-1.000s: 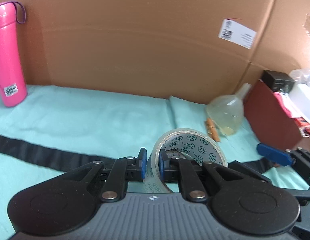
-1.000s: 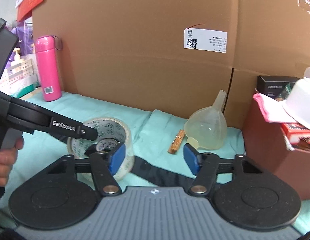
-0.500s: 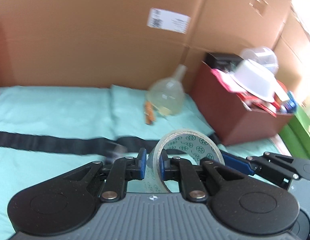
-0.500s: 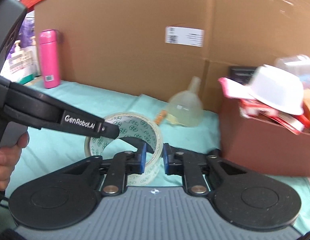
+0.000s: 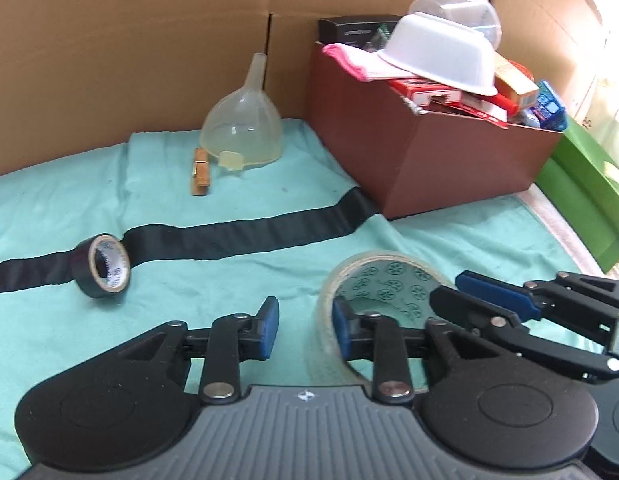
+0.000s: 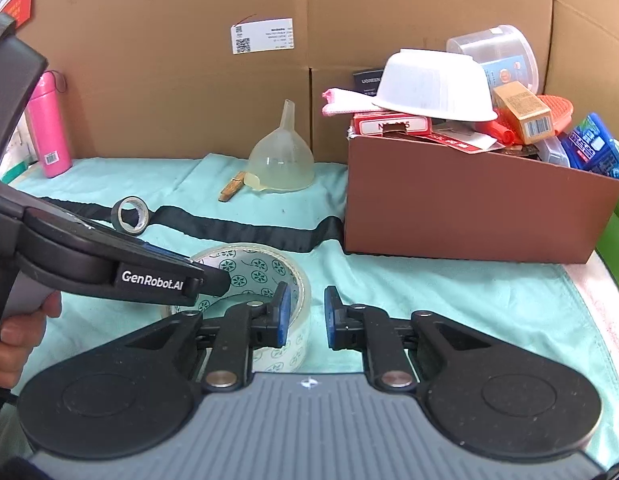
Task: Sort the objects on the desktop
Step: 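Carry the clear tape roll with the left gripper and release it into the brown box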
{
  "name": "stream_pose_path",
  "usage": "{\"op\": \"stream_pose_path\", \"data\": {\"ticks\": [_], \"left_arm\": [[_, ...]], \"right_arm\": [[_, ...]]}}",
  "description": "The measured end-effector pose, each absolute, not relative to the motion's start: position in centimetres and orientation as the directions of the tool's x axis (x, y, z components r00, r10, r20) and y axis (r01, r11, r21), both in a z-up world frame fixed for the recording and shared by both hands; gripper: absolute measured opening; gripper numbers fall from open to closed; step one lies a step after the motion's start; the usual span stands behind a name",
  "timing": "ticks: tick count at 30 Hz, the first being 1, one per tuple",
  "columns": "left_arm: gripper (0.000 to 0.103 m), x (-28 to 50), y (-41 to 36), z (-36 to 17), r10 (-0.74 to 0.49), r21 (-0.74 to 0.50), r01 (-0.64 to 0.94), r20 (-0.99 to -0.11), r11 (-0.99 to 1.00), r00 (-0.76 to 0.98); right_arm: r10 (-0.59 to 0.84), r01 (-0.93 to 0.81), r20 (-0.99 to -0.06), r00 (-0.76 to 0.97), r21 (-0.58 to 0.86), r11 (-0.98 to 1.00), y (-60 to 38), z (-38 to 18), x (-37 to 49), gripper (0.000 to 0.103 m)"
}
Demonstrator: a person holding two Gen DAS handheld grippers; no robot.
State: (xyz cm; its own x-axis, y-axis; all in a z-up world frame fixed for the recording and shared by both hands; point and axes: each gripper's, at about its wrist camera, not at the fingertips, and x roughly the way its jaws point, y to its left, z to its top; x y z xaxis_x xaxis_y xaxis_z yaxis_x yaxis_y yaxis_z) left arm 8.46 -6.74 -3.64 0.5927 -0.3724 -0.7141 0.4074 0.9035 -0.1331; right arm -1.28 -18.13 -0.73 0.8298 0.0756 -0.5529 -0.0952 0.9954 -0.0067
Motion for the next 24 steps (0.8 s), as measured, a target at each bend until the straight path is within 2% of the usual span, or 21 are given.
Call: {"op": "stream_pose_path", "data": {"ticks": [2,3,6,9,24], "left_arm": [[0.026,8.4,-6.7,-3.6,-0.388,-0.146,0.416,-0.712,0.897,0.585],[0.013,8.4,-6.8,-3.5,-0.411,-0.164,0.434,-0.711,0.886,0.571],[0.012,7.7,-7.9,-2.9,-0.378,-0.106,0.44,-0.709,0.892,0.595],[0.011,7.5,-8.4,-1.5,-0.416,-0.138,0.459,-0.694,0.878,0.588],[0.011,7.2,-20.0,9.9,-0.564,-0.034,0.627,-0.477,0.778,0.674]], "right_arm": [[0.102,-0.122,-0.56,0.822,0.002,0.993,-18.1,-1.0,-1.2,0.015],[0.103,-0.123,-0.555,0.826,0.001,0.992,-18.0,-1.1,-1.2,0.015],[0.092,-0.114,-0.546,0.833,-0.006,0.994,-18.1,-1.0,-1.5,0.012],[0.076,-0.088,-0.518,0.852,0.001,0.996,-19.4,-0.1,-2.5,0.007],[-0.169,0.155,-0.223,0.96,-0.08,0.985,-28.8,9.3,-4.7,0.006]]}}
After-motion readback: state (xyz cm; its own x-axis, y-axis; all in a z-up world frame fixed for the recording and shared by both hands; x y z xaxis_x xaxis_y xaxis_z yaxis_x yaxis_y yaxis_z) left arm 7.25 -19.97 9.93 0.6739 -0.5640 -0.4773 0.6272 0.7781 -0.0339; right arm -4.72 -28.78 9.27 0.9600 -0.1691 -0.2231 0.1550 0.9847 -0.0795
